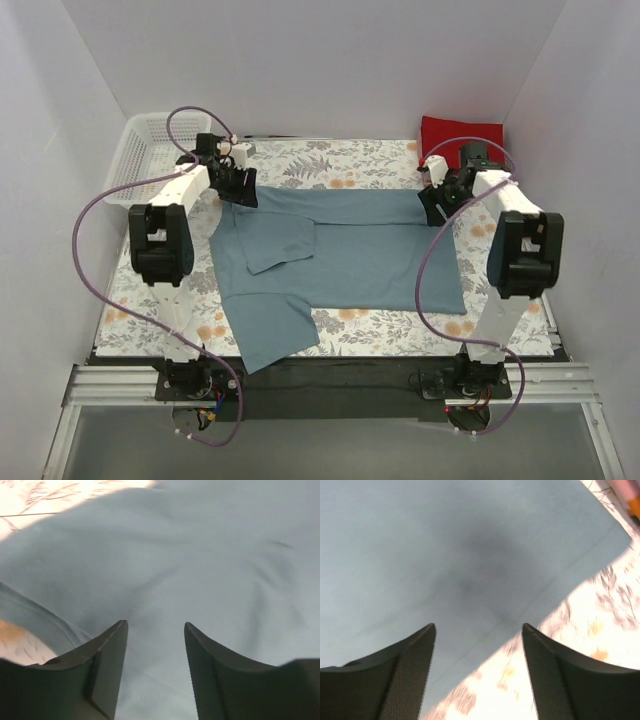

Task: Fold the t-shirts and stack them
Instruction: Fold the tshirt

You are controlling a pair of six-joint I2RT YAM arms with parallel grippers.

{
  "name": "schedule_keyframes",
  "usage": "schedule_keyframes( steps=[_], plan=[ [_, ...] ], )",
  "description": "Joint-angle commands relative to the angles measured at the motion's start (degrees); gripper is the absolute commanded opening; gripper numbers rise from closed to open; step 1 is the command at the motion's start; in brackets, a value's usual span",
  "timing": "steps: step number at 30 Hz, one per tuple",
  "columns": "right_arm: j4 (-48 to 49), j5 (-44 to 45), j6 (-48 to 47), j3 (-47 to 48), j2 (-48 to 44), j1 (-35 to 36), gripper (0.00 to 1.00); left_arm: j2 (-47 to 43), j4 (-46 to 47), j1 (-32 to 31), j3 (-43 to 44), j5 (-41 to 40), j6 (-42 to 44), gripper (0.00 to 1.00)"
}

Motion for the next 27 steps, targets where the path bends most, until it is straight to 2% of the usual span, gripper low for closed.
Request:
schedule_keyframes(
  steps=[1, 2, 3, 4, 5, 7, 10, 12, 14, 16, 20, 27],
  plan=[
    [-8.2, -5.8, -6.5, -3.7, -16.3, 0.0, 0.80, -20.5, -0.1, 0.4, -6.6, 12.3, 3.4, 0.50],
    [-9.6, -6.4, -7.8, -5.2, -18.6, 0.0, 0.82, -27.9, 1.1, 0.5, -12.1, 13.8, 3.2, 0.55],
    [-10.9, -6.9, -10.3, -7.8, -23.1, 0.1, 0.83, -31.8, 4.2, 0.7, -15.9, 15.6, 2.8, 0.81],
    [-14.0, -7.2, -11.8, -9.2, -25.4, 0.1, 0.85, -35.4, 5.8, 0.7, -18.9, 17.1, 2.8, 0.83],
    [-15.4, -7.1, -13.1, -10.7, -29.5, 0.2, 0.85, -42.5, 7.4, 0.7, -21.8, 17.9, 1.6, 0.83],
    [-19.3, -5.8, -17.3, -15.8, -33.7, 0.2, 0.85, -48.6, 10.9, 0.6, -29.9, 19.0, 1.0, 0.84],
    [-21.0, -0.6, -22.0, -25.2, -40.5, 2.5, 0.81, -56.2, 6.9, 0.0, -35.1, 17.4, 4.3, 0.84],
    [-20.8, 2.2, -24.3, -30.4, -44.8, 2.7, 0.78, -56.1, -2.4, 0.0, -34.8, 17.4, 9.7, 0.84],
    [-20.0, 5.6, -26.8, -37.1, -46.8, 2.7, 0.70, -54.9, -8.1, 0.0, -34.1, 17.5, 12.3, 0.76],
    [-17.9, 7.5, -27.6, -41.3, -49.2, 2.7, 0.65, -54.6, -13.6, 0.0, -35.0, 18.2, 15.7, 0.73],
    [-10.2, 11.3, -28.3, -49.9, -52.3, 2.9, 0.60, -57.5, -12.4, 0.0, -39.5, 17.3, 14.4, 0.72],
    [-2.5, 12.9, -28.5, -54.1, -51.0, 3.2, 0.57, -59.3, -11.2, 0.0, -44.4, 14.2, 14.4, 0.72]
  ],
)
